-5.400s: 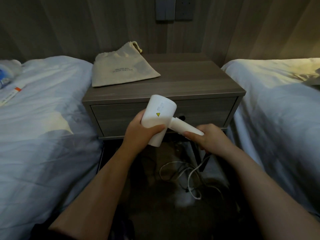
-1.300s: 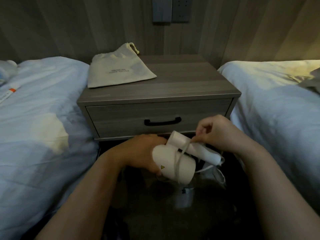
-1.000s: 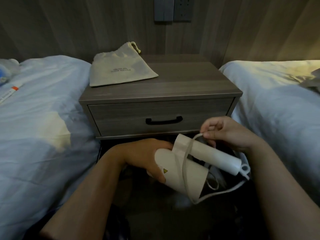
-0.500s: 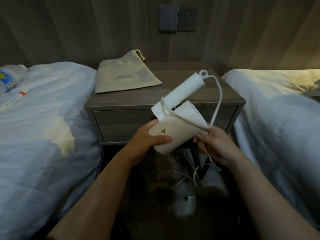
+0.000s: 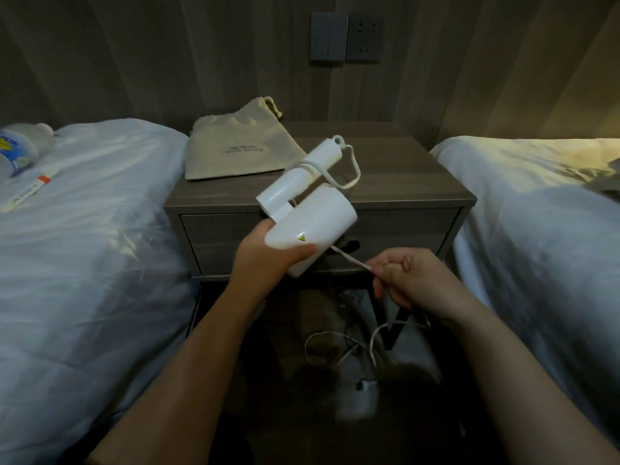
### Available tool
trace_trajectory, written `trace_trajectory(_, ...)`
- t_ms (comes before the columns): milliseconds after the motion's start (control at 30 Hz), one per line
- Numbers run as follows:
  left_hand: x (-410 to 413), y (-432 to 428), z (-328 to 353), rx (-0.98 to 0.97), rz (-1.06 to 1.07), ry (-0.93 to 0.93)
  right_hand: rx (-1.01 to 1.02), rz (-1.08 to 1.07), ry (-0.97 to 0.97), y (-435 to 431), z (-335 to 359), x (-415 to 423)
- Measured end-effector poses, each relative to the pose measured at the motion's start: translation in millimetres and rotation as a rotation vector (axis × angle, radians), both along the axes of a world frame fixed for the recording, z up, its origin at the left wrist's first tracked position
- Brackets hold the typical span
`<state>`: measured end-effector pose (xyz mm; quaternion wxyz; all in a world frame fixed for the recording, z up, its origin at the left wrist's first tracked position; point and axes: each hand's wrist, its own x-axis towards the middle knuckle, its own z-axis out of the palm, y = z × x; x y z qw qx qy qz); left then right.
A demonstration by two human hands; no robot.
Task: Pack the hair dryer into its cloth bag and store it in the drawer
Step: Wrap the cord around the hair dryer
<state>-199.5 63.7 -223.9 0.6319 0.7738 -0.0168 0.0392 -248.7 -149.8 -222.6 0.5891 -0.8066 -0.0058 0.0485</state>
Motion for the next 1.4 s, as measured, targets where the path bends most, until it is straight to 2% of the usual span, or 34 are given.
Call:
trace_trajectory(167,-2,5,-1,0.198,-0.037,-0.107,-0.070,0.087,0.014,9,5,-4)
trace_trajectory(300,1,4,-11,0.546,-0.012,-0.230,-0.124,0.139,0.028,6,11,-6)
trace_trajectory(367,2,6,-11,0.643,0.005,-0.266,-0.133,0.189,0.053,4,14,-9)
trace_trajectory(467,1,8,-7,0.678,-0.014,-0.319,-0.130,0.253,0.049,1,21,-12)
trace_trajectory(600,-2,7,-2,0.775,-0.106,-0.338,-0.235,0.299,0.003,-4,31,-16)
trace_trajectory(733,-5,2,-3,0.890,-0.200,-0.374,-0.444,0.294,-0.055,-4,37,-20)
trace_trajectory(833,-5,2,-5,0.973,-0.286,-0.355,-0.653,0.213,-0.159,1,35,-20)
trace_trajectory(900,-6,2,-5,1.027,-0.350,-0.324,-0.705,0.143,-0.222,6,34,-22)
trace_trajectory(1067,-10,0,-2,1.073,-0.510,-0.262,-0.667,0.029,-0.285,5,41,-22)
trace_trajectory(1167,-9,2,-6,1.121,-0.586,-0.243,-0.663,0.173,-0.232,-4,48,-26)
trace_trajectory(1233,-5,3,-12,1.134,-0.627,-0.218,-0.657,0.193,-0.247,-8,48,-26)
trace_trajectory(1400,-5,0,-19,1.124,-0.721,-0.184,-0.680,-0.127,-0.319,-6,31,-15)
